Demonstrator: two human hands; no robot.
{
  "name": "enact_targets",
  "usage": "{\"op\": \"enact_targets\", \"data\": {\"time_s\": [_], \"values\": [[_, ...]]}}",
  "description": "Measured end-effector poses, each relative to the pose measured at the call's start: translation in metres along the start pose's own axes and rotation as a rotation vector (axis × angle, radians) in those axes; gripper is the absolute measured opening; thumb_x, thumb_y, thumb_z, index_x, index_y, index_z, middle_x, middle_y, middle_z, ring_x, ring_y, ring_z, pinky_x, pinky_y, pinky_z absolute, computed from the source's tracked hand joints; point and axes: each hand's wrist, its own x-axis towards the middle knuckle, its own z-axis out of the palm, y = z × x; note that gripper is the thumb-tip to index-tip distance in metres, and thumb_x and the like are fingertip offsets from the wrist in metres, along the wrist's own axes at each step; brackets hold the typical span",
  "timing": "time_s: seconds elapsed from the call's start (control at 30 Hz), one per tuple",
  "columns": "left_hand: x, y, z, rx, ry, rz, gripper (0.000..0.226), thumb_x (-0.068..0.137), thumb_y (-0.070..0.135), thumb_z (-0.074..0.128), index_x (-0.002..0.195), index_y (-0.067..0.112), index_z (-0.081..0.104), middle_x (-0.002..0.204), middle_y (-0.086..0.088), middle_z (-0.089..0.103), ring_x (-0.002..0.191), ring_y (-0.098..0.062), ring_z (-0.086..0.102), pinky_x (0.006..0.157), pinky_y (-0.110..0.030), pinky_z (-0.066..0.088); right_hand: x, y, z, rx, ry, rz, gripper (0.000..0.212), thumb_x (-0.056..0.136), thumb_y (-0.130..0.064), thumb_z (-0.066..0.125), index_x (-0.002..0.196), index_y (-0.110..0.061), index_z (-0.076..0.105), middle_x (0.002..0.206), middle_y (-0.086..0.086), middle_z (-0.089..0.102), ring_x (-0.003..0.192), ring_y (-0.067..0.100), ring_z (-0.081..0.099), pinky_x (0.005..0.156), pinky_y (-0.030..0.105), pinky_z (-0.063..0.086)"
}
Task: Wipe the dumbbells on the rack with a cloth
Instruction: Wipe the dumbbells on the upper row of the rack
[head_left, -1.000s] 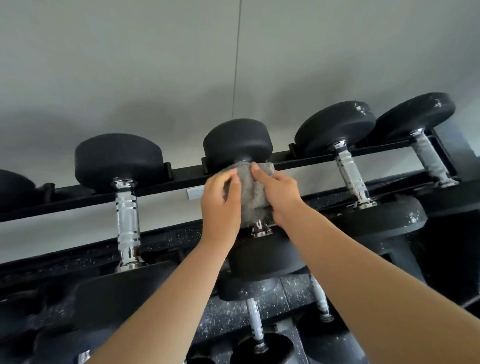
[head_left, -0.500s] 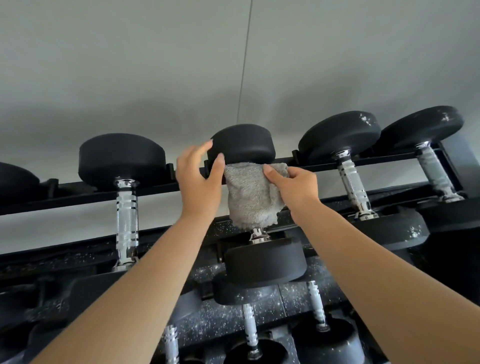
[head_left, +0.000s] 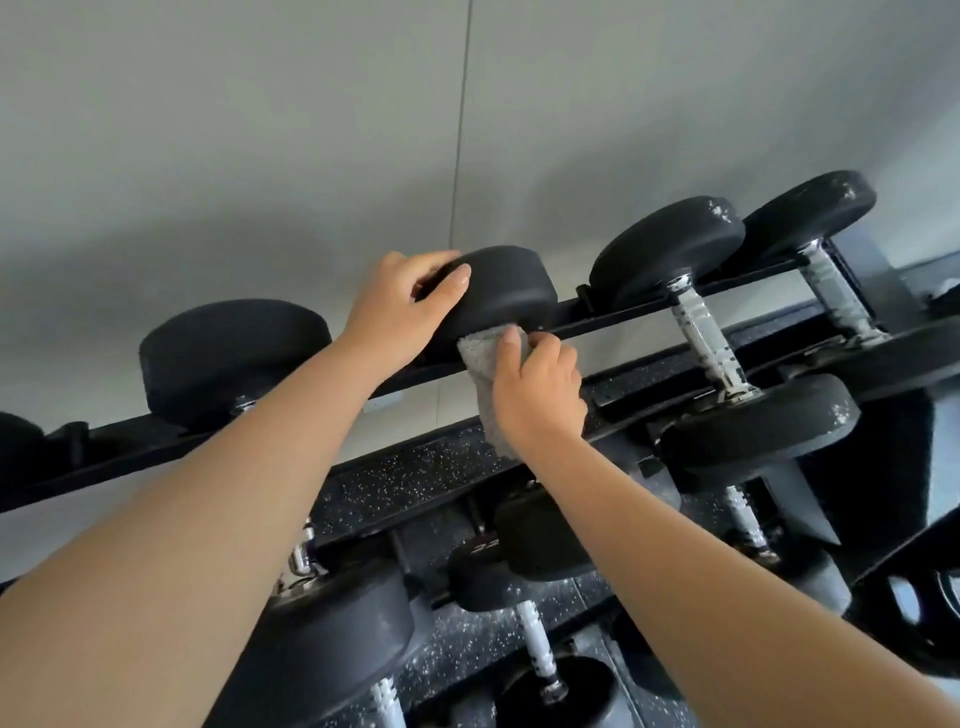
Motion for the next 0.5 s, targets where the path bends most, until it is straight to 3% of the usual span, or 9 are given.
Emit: {"op": "enact_targets", "data": {"time_s": [0.13, 0.23, 0.3, 0.33, 0.43, 0.5], "values": [[0.014, -0.006, -0.01, 0.033, -0.103, 0.035, 0.03, 0.092, 0.048, 0.055, 0.115, 0.03, 0.063, 0.103, 0.006, 0.053, 0.099, -0.012, 0.056, 0.09, -0.031, 0.047, -0.005, -0.001, 0.006, -0.261, 0.023, -0.061, 0.061, 0.101, -0.059, 0.022, 0.131, -0.01, 0.04, 0.127, 0.011, 0.053, 0.111, 0.034, 0.056, 0.077, 0.038, 0.041], [0.018, -0.01, -0.011, 0.032, -0.128, 0.068, 0.031, 0.092, 0.047, 0.054, 0.115, 0.027, 0.062, 0.099, 0.01, 0.056, 0.089, -0.004, 0.056, 0.078, -0.02, 0.046, -0.002, -0.004, 0.007, -0.361, 0.065, -0.053, 0.052, 0.103, -0.054, 0.025, 0.126, -0.012, 0.043, 0.117, 0.009, 0.057, 0.1, 0.035, 0.06, 0.068, 0.035, 0.035], [0.017, -0.008, -0.011, 0.025, -0.115, 0.094, 0.033, 0.093, 0.045, 0.055, 0.116, 0.022, 0.063, 0.09, 0.018, 0.054, 0.081, 0.003, 0.054, 0.072, -0.016, 0.046, -0.001, -0.004, 0.006, -0.475, 0.04, -0.093, 0.044, 0.105, -0.044, 0.031, 0.139, -0.018, 0.038, 0.114, 0.004, 0.051, 0.099, 0.033, 0.059, 0.061, 0.034, 0.034], [0.017, -0.009, -0.01, 0.014, -0.111, 0.105, 0.034, 0.093, 0.045, 0.055, 0.116, 0.022, 0.063, 0.089, 0.017, 0.055, 0.08, 0.003, 0.054, 0.072, -0.02, 0.049, -0.002, -0.005, 0.005, -0.505, 0.021, -0.107, 0.044, 0.105, -0.038, 0.034, 0.145, -0.021, 0.033, 0.115, 0.002, 0.048, 0.1, 0.032, 0.058, 0.06, 0.035, 0.032], [0.018, -0.011, -0.01, -0.013, -0.123, 0.099, 0.032, 0.092, 0.047, 0.056, 0.112, 0.023, 0.063, 0.099, 0.005, 0.06, 0.086, -0.009, 0.058, 0.078, -0.039, 0.055, -0.006, -0.008, 0.003, -0.473, -0.001, -0.095, 0.05, 0.103, -0.021, 0.035, 0.151, -0.017, 0.022, 0.133, 0.007, 0.045, 0.11, 0.035, 0.055, 0.07, 0.042, 0.041], [0.019, -0.01, -0.012, -0.012, -0.139, 0.091, 0.027, 0.091, 0.049, 0.056, 0.106, 0.028, 0.062, 0.099, 0.004, 0.062, 0.087, -0.012, 0.059, 0.08, -0.043, 0.055, 0.001, -0.013, 0.0, -0.229, 0.007, 0.077, 0.045, 0.105, -0.024, 0.027, 0.149, -0.013, 0.03, 0.137, 0.01, 0.049, 0.118, 0.036, 0.053, 0.085, 0.043, 0.044]]}}
